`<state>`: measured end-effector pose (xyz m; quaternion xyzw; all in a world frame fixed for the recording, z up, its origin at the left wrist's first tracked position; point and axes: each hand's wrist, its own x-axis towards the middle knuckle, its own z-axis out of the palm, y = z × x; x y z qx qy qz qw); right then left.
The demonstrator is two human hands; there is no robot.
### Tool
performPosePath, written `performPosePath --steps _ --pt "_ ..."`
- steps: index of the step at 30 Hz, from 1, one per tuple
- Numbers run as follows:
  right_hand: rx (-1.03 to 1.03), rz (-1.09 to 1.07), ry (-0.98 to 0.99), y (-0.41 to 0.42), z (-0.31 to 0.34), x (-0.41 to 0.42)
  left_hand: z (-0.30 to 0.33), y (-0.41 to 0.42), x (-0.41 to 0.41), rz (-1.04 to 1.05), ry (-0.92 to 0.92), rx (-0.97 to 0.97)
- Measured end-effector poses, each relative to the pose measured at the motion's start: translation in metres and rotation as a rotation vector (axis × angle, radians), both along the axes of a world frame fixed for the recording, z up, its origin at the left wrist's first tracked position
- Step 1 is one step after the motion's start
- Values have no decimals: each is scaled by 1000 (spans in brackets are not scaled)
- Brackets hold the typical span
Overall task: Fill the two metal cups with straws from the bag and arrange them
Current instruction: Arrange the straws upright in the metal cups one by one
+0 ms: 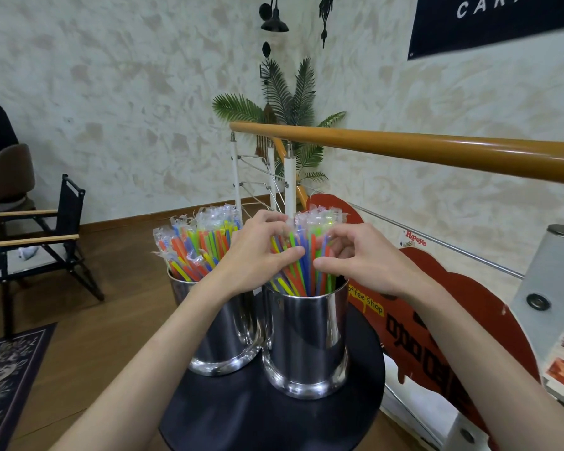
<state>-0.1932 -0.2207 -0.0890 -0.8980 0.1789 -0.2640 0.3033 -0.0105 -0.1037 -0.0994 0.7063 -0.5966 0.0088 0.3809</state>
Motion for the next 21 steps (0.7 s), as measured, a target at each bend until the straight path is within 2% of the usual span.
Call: performPosePath --steps 8,14,21 --pt "34 63 32 2 4 -4 4 4 -9 83 -140 -146" --pt "94 119 76 2 6 -5 5 5 -8 -50 -105 -123" --pt "125 115 99 0 9 -8 5 4 -4 -96 -65 -74"
